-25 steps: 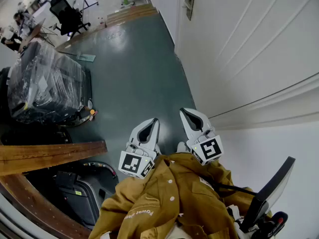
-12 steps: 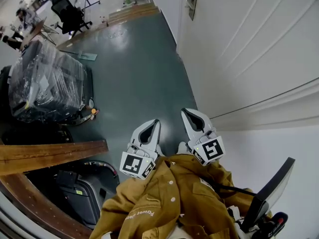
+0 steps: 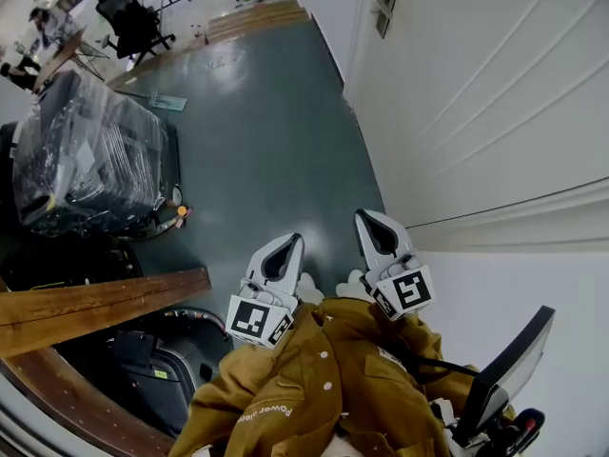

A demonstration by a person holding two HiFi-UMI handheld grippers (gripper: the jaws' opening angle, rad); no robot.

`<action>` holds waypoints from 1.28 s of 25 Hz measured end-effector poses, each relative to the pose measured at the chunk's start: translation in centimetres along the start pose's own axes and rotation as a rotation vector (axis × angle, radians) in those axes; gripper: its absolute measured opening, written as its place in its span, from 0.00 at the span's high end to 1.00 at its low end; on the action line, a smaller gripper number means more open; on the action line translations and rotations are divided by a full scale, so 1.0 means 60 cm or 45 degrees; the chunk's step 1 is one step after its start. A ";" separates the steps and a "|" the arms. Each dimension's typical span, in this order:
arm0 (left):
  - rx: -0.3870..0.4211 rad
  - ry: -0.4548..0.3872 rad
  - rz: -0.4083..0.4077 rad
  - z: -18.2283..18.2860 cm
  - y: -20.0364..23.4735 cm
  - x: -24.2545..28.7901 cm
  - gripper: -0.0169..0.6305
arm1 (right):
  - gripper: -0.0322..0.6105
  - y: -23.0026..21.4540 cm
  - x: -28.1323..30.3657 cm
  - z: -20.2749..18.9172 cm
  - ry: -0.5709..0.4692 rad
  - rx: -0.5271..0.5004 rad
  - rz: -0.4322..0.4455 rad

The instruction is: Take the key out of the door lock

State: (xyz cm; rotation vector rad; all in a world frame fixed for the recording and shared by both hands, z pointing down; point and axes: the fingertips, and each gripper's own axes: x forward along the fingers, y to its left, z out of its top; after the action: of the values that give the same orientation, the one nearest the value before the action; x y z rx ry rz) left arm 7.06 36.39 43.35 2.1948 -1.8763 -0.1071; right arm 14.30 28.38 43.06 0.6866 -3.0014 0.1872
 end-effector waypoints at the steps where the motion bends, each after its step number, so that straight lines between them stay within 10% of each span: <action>1: 0.001 0.004 -0.004 -0.001 0.015 -0.003 0.98 | 0.94 0.005 0.010 -0.003 -0.002 0.003 -0.014; 13: -0.038 0.027 -0.088 0.023 0.155 0.079 0.98 | 0.94 -0.030 0.147 -0.013 0.039 0.027 -0.117; 32: 0.005 0.045 -0.166 0.157 0.348 0.596 0.98 | 0.94 -0.418 0.485 0.077 0.035 -0.001 -0.106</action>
State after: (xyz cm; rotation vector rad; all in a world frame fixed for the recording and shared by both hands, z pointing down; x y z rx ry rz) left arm -9.07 -2.88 43.02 2.3048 -1.7161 -0.0881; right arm -1.09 -7.11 43.55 0.8009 -2.9394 0.1903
